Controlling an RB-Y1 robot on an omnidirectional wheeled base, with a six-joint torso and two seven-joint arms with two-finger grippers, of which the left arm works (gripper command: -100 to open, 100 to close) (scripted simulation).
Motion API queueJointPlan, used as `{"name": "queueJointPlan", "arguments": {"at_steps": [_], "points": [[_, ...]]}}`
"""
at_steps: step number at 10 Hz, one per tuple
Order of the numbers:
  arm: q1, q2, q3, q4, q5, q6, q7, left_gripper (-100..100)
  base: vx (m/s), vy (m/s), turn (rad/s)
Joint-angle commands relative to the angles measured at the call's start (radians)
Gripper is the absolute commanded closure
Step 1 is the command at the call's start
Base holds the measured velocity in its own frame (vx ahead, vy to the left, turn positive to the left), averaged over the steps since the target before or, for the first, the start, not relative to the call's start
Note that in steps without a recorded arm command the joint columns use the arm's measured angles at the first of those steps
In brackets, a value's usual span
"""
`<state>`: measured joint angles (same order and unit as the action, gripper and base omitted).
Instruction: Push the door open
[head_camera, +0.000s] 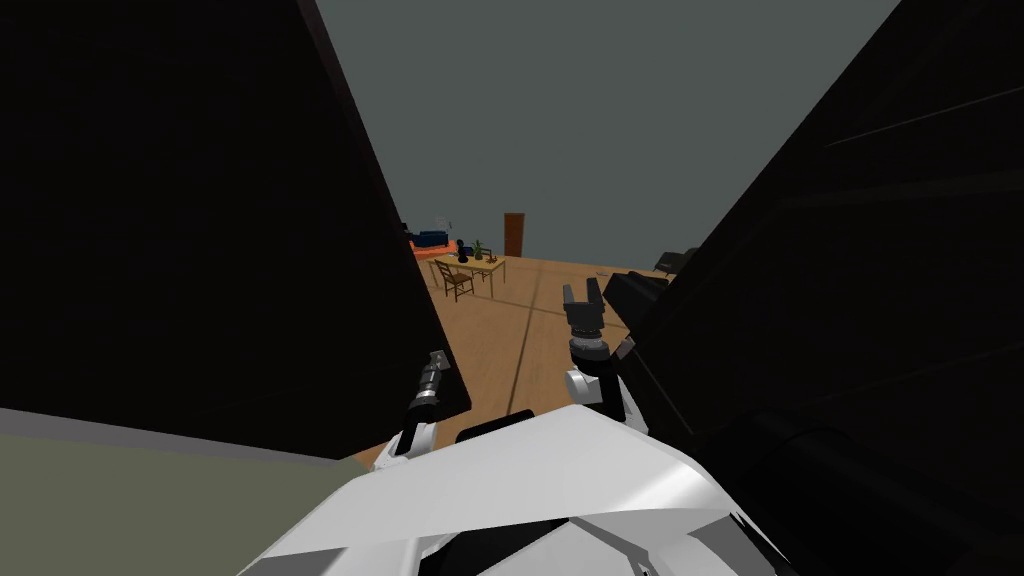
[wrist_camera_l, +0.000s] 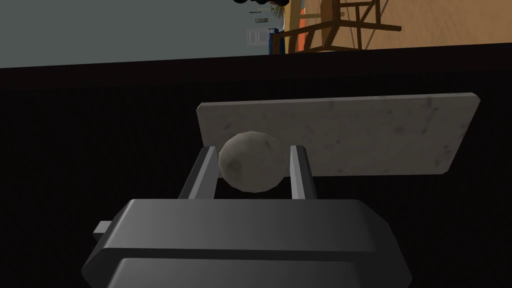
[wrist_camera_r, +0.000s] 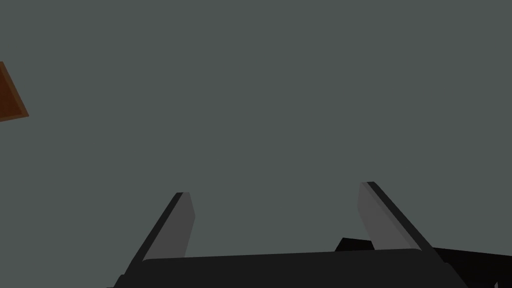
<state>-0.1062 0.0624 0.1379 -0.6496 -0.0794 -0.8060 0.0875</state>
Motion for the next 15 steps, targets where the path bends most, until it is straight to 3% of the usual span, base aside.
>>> {"name": "queueJointPlan", "arguments": {"at_steps": [1, 8, 11, 15], "points": [[-0.002, 0.01, 0.018, -0.02, 0.011, 0.01, -0.004, 100, 0.189, -0.081, 0.039], [-0.012, 0.011, 0.093, -0.015, 0.059, 0.023, -0.033, 100, 0.19, -0.069, 0.062], [-0.006, 0.005, 0.099, -0.018, 0.063, 0.031, -0.037, 100, 0.146, -0.062, 0.054], [-0.005, 0.021, 0.143, -0.018, 0.087, 0.03, -0.051, 100, 0.176, -0.035, 0.044]]}}
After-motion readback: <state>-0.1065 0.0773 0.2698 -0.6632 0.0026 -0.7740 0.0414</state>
